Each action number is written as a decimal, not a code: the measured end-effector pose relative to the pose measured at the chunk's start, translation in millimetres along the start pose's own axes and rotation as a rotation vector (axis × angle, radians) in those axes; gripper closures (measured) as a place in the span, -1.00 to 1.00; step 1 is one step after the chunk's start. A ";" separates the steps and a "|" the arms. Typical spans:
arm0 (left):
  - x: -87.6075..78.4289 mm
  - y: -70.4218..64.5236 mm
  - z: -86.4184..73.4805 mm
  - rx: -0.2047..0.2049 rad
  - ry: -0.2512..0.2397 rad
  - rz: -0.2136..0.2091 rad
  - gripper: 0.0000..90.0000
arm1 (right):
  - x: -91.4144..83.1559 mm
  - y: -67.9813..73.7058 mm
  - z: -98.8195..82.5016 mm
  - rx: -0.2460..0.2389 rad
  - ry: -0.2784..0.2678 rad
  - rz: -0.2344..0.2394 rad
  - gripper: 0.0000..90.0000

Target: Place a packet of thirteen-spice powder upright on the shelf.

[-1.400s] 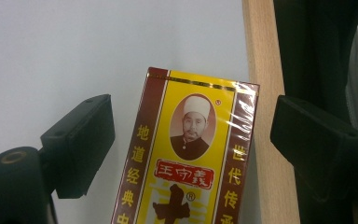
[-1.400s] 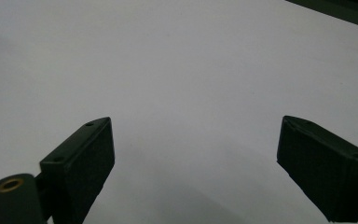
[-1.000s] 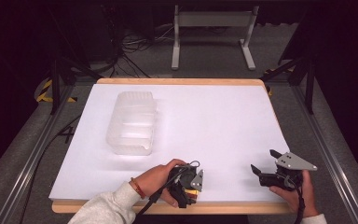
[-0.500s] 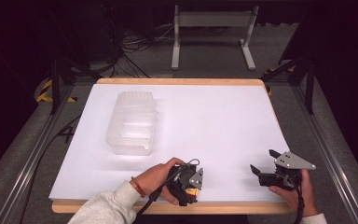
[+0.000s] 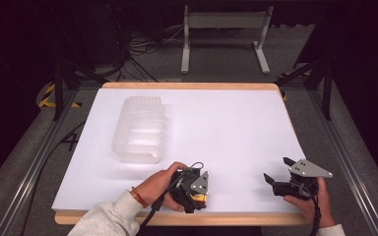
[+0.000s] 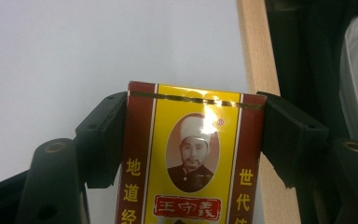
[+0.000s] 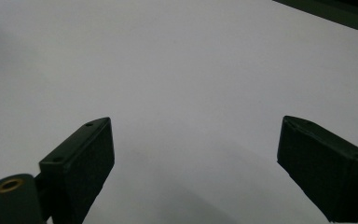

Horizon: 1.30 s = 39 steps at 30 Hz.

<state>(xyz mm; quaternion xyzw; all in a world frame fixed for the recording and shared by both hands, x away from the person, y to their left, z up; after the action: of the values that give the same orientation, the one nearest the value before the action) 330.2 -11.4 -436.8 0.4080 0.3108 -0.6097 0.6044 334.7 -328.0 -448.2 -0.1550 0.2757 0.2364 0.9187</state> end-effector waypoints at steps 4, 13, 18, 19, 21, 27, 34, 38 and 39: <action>-9.4 2.6 -3.0 -0.034 -0.030 0.035 -0.31 | 0.3 0.5 0.2 -0.002 0.000 0.001 -0.75; -33.8 11.8 -14.6 -0.135 -0.097 0.126 -0.28 | 1.1 0.3 0.5 -0.004 0.000 0.002 -0.75; -46.0 14.7 -19.3 -0.165 -0.131 0.151 -0.28 | 1.2 0.3 0.9 -0.001 -0.001 0.003 -0.75; -49.4 15.4 -19.8 -0.176 -0.147 0.171 -0.28 | 1.1 0.3 1.0 -0.002 0.000 0.001 -0.75; -58.0 17.3 -21.8 -0.190 -0.177 0.174 -0.28 | 1.2 0.3 1.2 -0.002 -0.001 0.001 -0.75; -82.7 25.6 -30.6 -0.254 -0.261 0.260 -0.28 | 1.6 0.2 0.9 -0.001 -0.001 0.002 -0.75; -108.5 38.5 -44.9 -0.349 -0.356 0.352 -0.28 | 2.8 0.6 0.8 -0.005 0.000 0.004 -0.75; -124.5 49.1 -56.7 -0.440 -0.450 0.412 -0.28 | 3.2 0.0 0.6 -0.005 0.001 0.000 -0.75; -130.1 52.4 -61.1 -0.473 -0.479 0.424 -0.28 | 3.3 -0.1 0.7 -0.005 0.001 0.000 -0.75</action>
<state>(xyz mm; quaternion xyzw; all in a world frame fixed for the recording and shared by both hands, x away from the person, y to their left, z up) 381.4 100.8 -346.2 0.1589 0.2015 -0.4608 0.8496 337.4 -326.6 -449.5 -0.1575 0.2757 0.2367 0.9182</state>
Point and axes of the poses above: each handheld gripper's, and its own axes: x roughly forward along the jaws, z roughly out of its top, y roughly to its left, the point moved 4 cm from there along x, roughly forward along the jaws, and after that the axes turned 4 degrees about y, right-handed, at the moved point
